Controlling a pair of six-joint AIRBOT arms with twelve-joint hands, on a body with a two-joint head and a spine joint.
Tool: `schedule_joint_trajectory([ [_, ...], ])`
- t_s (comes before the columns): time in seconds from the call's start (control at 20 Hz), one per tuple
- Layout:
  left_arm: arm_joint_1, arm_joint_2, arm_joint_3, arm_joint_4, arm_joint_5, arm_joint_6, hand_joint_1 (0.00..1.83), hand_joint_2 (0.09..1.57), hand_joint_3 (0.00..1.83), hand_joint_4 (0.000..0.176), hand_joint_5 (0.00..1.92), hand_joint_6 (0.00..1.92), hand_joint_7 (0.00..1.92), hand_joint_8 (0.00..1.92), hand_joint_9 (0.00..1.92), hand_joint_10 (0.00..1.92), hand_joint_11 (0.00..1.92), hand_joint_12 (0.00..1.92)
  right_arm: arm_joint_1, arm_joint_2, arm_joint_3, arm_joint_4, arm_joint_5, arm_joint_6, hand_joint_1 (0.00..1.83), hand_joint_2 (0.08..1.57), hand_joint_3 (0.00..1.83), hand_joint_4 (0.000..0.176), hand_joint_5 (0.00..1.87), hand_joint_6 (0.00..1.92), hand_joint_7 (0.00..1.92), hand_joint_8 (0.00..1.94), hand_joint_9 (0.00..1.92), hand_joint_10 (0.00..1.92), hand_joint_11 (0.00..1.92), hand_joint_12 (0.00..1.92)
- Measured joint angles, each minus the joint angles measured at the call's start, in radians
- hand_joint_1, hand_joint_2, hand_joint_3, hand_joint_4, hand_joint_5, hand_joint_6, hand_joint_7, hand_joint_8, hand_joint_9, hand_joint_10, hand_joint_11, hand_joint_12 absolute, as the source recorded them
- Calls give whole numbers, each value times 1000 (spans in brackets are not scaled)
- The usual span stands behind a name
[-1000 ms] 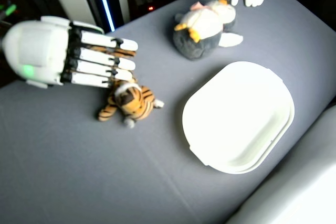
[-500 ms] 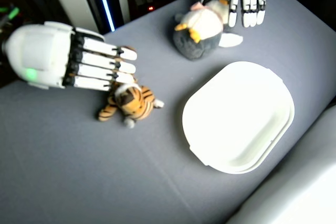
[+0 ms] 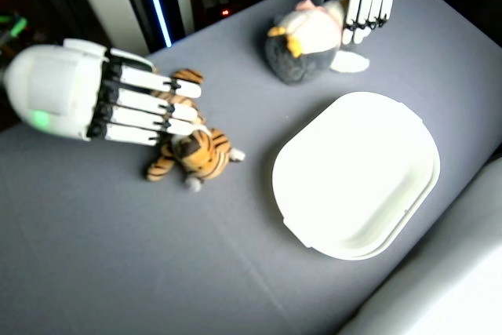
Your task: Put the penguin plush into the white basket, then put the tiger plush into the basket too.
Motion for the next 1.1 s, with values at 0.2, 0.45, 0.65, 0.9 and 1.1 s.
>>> schedule_joint_trajectory([
  [0.2,-14,44,0,25,-145,-65,1278,1082,0,0,1146,462,1023,1168,964,1194,849,1623,0,0,0,1,2,1,669,1290,3,66,496,0,503,2,516,0,521,72],
  [0.45,-132,30,54,26,-211,-62,1380,1032,8,0,1115,535,1173,662,1116,957,960,1187,0,-2,0,6,2,1,677,1295,1,68,489,2,501,2,525,3,536,62],
  [0.65,-298,-89,198,-68,-32,-50,1405,1009,2,0,1186,461,1277,417,1139,916,978,907,0,-4,2,6,2,1,678,1300,2,52,500,4,505,2,525,1,537,52],
  [0.9,-461,-131,303,-101,177,26,1296,1026,3,0,1115,650,1246,595,1104,440,930,846,-4,-5,13,5,2,2,661,1293,0,76,514,4,511,3,508,0,521,30],
  [1.1,-536,-152,334,-91,256,60,1024,906,0,15,600,10,701,2,747,3,501,829,-8,-9,13,2,4,6,648,1301,2,65,519,3,506,1,517,3,537,29],
])
